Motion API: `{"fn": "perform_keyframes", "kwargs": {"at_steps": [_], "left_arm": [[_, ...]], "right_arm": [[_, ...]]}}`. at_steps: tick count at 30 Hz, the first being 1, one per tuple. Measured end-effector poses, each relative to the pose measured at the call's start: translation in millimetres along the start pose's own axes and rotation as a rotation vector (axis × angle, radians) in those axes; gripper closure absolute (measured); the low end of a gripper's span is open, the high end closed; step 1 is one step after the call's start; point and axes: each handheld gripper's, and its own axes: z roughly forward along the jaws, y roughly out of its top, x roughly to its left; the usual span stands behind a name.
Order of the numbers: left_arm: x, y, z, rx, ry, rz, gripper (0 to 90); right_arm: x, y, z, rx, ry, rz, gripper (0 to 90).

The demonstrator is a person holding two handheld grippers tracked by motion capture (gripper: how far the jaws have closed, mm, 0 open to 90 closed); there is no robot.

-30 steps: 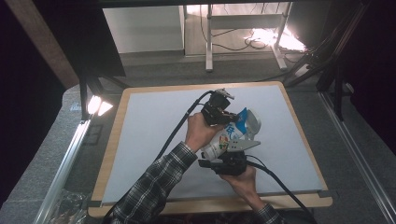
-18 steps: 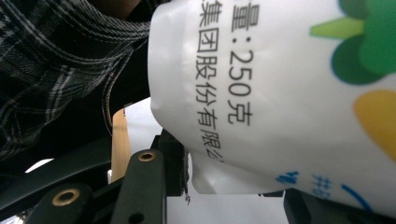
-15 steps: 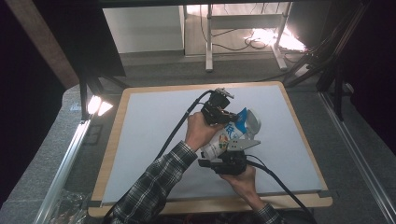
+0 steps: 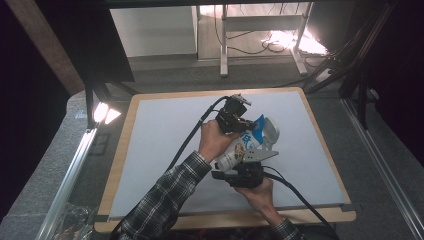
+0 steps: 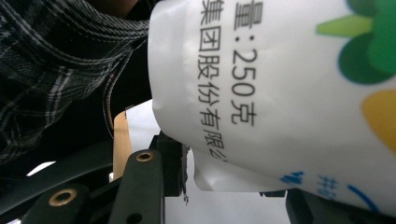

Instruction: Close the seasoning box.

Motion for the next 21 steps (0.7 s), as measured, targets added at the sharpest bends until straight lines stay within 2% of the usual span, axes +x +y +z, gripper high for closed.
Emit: {"fn": "perform_keyframes", "kwargs": {"at_steps": [21], "left_arm": [[0.9,2.1,-0.1,0.017,0.001,-0.004,90.0]], "right_arm": [[5.8,1.4,2.5,0.02,-0.03,-0.04,56.6]]}}
